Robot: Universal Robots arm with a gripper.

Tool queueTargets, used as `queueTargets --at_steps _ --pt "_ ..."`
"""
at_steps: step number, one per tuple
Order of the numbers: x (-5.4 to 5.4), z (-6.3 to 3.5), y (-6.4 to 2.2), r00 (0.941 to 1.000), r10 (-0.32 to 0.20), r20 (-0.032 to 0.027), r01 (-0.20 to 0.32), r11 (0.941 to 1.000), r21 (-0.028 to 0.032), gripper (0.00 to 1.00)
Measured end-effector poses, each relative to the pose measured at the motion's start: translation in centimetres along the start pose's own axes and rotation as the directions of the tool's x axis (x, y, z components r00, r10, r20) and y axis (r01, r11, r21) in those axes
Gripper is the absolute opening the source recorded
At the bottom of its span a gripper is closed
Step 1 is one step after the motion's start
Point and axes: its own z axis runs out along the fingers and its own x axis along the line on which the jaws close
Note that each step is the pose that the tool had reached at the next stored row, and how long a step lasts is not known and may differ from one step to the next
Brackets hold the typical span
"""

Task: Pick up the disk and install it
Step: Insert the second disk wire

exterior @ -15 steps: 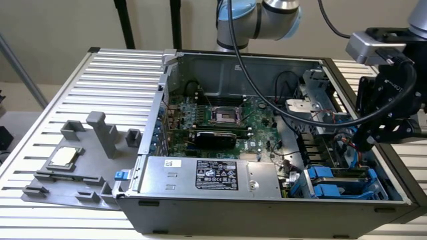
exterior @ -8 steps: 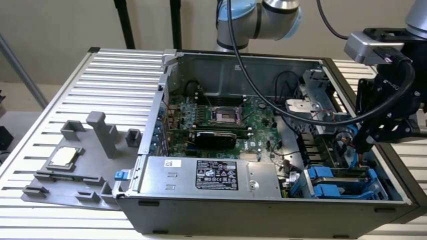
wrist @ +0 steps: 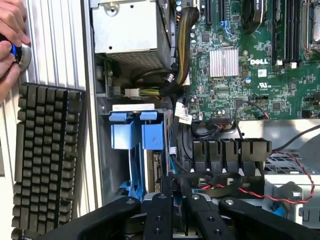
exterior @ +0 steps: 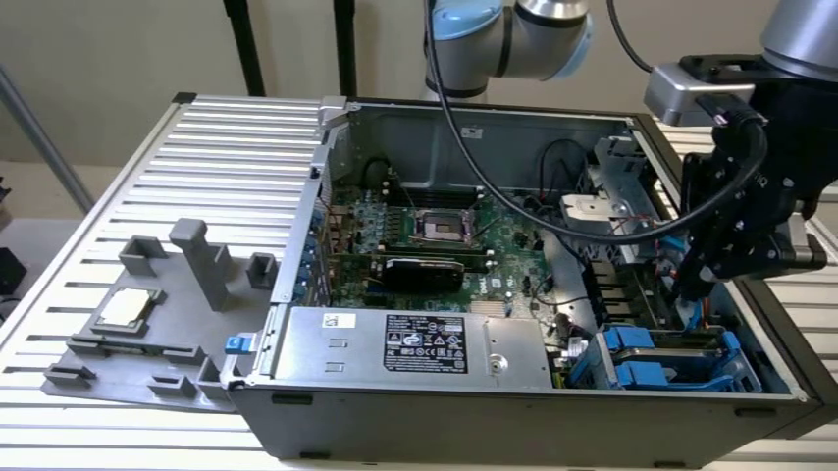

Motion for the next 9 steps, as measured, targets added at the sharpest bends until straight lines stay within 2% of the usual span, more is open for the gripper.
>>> queueTargets --at_steps 2,3,4,7,9 --pt "0.0 0.02 0.50 1.0000 0.004 0.0026 -0.004 0.9994 0.0342 0.16" --pt "0.0 0.05 0.84 1.0000 0.006 0.0039 -0.006 0.9989 0.0470 0.16" --pt "0.1 0.09 1.27 1.0000 0.007 0.0048 -0.007 0.9985 0.0552 0.16" --pt "0.2 0.16 2.59 1.0000 0.008 0.0056 -0.008 0.9978 0.0657 0.16" --pt "0.3 0.36 3.04 0.9999 0.009 0.0067 -0.010 0.9970 0.0763 0.16"
